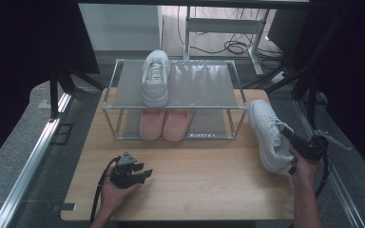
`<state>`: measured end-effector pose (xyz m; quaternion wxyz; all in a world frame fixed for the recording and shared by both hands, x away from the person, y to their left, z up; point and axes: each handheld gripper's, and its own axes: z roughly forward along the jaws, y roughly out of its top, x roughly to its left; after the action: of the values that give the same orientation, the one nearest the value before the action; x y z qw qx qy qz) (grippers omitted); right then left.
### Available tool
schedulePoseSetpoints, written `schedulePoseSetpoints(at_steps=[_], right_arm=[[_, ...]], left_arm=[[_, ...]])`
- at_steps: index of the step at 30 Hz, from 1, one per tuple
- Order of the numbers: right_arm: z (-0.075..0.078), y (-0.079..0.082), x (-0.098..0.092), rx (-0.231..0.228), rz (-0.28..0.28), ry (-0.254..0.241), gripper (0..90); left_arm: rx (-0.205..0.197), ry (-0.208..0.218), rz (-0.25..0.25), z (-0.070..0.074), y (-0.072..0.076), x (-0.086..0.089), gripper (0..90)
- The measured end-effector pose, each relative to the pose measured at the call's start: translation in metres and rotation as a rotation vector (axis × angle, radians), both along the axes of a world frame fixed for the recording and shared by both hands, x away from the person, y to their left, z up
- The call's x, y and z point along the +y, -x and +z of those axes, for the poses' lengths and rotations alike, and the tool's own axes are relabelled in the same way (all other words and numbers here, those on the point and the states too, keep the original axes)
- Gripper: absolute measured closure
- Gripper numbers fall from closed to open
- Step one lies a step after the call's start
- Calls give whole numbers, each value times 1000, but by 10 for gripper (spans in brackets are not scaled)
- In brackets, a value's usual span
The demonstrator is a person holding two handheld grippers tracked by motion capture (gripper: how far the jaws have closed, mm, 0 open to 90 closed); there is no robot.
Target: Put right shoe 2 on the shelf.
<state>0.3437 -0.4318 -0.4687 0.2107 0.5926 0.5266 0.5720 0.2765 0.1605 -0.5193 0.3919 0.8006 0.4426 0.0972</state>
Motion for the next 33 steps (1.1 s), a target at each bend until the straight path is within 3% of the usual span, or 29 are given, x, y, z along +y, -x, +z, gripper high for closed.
schedulePoseSetpoints(at_steps=[19,33], right_arm=[[13,35,8,-100,-46,-149,806],[26,50,10,-162,-55,-185,809]], left_arm=[[-1,1,0,0,1,0,534],[-2,2,-2,1,1,0,533]])
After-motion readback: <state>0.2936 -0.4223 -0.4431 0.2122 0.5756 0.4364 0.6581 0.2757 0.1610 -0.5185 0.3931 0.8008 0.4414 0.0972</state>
